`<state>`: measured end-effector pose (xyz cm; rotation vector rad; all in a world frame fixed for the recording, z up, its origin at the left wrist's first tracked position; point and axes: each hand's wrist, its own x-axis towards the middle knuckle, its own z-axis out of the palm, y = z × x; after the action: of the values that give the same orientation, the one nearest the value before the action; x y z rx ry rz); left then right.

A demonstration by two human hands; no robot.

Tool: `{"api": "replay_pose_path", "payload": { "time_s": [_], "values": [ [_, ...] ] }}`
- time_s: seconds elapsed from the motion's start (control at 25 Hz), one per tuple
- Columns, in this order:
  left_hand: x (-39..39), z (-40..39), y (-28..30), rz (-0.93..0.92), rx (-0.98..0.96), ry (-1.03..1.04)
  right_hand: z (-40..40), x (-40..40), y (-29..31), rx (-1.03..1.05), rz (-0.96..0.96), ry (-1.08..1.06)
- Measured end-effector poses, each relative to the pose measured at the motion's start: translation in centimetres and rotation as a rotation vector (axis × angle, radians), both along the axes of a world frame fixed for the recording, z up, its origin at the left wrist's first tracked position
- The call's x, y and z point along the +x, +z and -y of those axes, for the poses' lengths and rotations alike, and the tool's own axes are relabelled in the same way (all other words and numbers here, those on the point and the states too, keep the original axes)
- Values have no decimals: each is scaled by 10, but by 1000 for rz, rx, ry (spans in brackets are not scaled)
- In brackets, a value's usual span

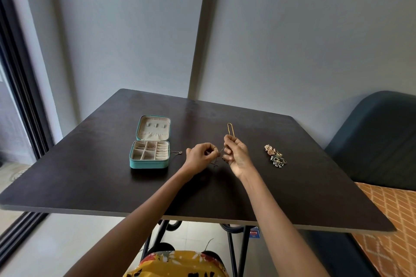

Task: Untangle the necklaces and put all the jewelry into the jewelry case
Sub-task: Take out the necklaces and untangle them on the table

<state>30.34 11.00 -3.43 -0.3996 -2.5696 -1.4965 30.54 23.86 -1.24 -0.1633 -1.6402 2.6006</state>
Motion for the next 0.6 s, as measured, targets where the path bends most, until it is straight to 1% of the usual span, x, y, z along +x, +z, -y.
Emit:
{"api": "replay_pose_path", "payload": {
  "time_s": [0.12, 0.24, 0.28, 0.36, 0.52, 0.6],
  "values": [
    [0, 0, -4, 0, 15, -69, 1, -1, -4, -40, 45, -71],
    [-3, 3, -8, 18, 220, -163, 2, -1, -7, -30, 63, -93],
    [-3, 5, -8, 16, 242, -183, 1, -1, -6, -27, 64, -92],
    [-5, 10, -6, -24, 181, -185, -3, -2, -4, -17, 62, -94],
    [-10, 13, -11, -170, -65, -168, -4, -1, -3, 29, 65, -95],
    [-12, 10, -15, -184, -125, -162, -1, -1, -4, 29, 60, -95]
  ]
}}
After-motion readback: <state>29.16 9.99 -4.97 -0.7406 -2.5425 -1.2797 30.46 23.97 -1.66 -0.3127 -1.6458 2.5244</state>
